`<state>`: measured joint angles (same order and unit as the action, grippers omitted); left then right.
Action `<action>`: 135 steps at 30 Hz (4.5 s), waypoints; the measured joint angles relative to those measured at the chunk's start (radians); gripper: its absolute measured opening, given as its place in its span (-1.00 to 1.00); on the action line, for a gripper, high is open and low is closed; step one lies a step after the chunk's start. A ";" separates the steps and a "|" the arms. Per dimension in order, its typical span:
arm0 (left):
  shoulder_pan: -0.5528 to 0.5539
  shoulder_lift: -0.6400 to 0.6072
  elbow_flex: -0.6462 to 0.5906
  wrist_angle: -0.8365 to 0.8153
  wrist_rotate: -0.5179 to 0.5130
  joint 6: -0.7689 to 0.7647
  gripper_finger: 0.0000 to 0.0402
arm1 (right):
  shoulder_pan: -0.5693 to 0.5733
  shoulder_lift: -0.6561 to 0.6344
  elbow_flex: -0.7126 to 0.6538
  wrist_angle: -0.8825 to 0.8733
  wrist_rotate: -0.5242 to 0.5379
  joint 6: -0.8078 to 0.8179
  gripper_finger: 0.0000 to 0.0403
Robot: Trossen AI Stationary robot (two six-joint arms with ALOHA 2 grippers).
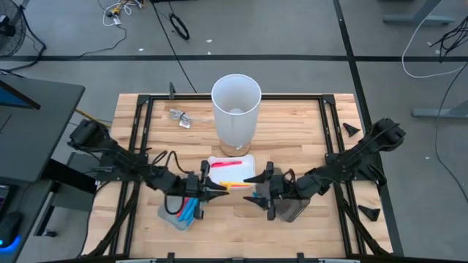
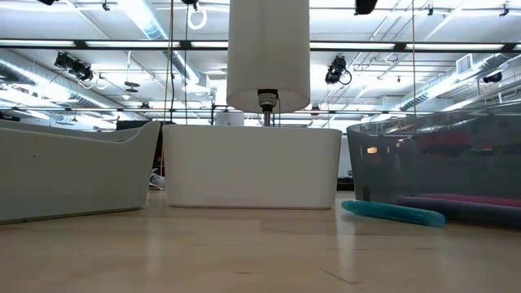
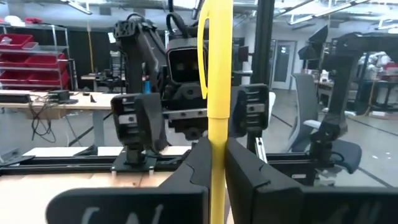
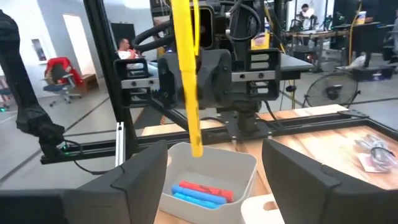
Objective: Pick & Place Markers
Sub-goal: Put the yellow marker pen in the white bin, then put the blue pen in the black bin
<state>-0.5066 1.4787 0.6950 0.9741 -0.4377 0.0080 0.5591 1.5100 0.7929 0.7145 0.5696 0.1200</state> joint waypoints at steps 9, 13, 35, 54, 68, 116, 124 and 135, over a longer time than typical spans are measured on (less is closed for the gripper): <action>0.080 0.073 0.062 0.002 0.057 -0.024 -0.88 | -0.044 0.037 0.000 0.039 -0.068 0.000 0.30; 0.116 0.116 0.106 -0.001 0.105 -0.027 -0.88 | -0.051 0.038 0.000 0.034 -0.086 0.000 0.30; 0.149 0.158 0.168 -0.051 0.161 -0.058 -0.71 | -0.054 0.038 0.000 0.008 -0.086 0.023 -0.92; 0.150 -0.010 0.168 -0.662 0.259 -0.221 -0.56 | -0.054 0.036 0.000 -0.170 -0.103 0.133 -0.92; 0.121 -0.126 0.167 -1.184 0.449 -0.390 -0.56 | -0.178 0.038 0.342 -0.985 -0.179 0.215 -0.92; -0.189 -0.512 0.019 -1.352 0.315 -0.468 -0.56 | -0.386 0.596 0.854 -1.652 -0.378 0.103 -0.69; -0.189 -0.512 0.019 -1.352 0.315 -0.468 -0.56 | -0.386 0.596 0.854 -1.629 -0.376 0.082 -0.15; -0.188 -0.512 0.019 -1.338 0.266 -0.468 -0.56 | -0.353 0.533 0.838 -1.496 -0.304 0.077 0.03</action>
<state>-0.6943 0.9665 0.7143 -0.3641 -0.1712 -0.4604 0.2058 2.0426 1.6305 -0.7819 0.2656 0.1971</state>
